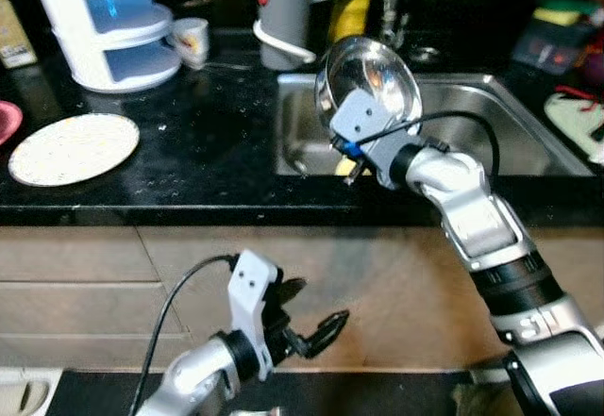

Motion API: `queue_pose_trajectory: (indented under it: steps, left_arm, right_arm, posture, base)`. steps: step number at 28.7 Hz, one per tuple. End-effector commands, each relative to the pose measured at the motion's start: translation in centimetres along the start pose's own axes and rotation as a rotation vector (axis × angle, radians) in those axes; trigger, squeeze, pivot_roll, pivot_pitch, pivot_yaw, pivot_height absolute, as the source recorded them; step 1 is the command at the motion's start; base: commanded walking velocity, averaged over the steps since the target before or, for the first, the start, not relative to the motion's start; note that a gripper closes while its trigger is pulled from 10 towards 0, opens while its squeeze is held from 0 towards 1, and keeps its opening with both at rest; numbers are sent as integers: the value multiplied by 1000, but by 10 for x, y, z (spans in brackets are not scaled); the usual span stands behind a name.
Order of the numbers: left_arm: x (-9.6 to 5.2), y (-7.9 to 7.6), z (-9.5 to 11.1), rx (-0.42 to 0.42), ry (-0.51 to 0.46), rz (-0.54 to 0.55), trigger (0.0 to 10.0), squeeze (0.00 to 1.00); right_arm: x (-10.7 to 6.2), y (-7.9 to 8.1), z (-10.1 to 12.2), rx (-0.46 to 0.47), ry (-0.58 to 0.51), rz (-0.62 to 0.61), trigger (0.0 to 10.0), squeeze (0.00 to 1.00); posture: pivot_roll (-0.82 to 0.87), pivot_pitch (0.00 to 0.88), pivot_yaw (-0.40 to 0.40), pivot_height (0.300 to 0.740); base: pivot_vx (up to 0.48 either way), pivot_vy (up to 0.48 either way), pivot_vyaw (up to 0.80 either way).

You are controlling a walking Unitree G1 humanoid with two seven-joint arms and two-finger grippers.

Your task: Kitchen organization

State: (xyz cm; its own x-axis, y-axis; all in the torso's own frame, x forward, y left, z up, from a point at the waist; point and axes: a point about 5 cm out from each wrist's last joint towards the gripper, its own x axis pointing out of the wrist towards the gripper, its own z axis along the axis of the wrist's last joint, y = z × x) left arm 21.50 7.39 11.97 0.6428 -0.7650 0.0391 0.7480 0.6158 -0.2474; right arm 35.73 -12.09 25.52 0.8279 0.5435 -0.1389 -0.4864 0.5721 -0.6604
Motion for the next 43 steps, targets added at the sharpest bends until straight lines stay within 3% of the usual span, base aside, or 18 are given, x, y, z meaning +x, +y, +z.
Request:
queue_pose_trajectory:
  steps: [1, 7, 19, 36, 43]
  left_arm:
    - [-4, 6, -3, -9, 12, 33, 10000, 0]
    - [-4, 4, -4, -13, 8, 6, 10000, 0]
    - [-5, 1, -4, -15, 13, -44, 10000, 0]
    - [-5, 0, -4, -14, 10, -51, 10000, 0]
    - [-4, 2, -4, -15, 12, -36, 10000, 0]
  right_arm:
    - [4, 6, 10, -19, -49, 12, 10000, 0]
    - [6, 12, 11, 3, -73, 26, 10000, 0]
    - [5, 11, 13, 19, -87, 13, 10000, 0]
    - [5, 10, 14, 27, -95, 6, 10000, 0]
    - [5, 10, 14, 28, -97, 3, 10000, 0]
  posture:
    - [66, 0, -73, 740]
    - [67, 0, -68, 740]
    - [65, 0, -62, 740]
    - [65, 0, -63, 740]
    - [66, 0, -62, 740]
  base:
    - [0, 0, 0]
    - [0, 0, 0]
    - [328, 0, 0]
    - [348, 0, 0]
    - [0, 0, 0]
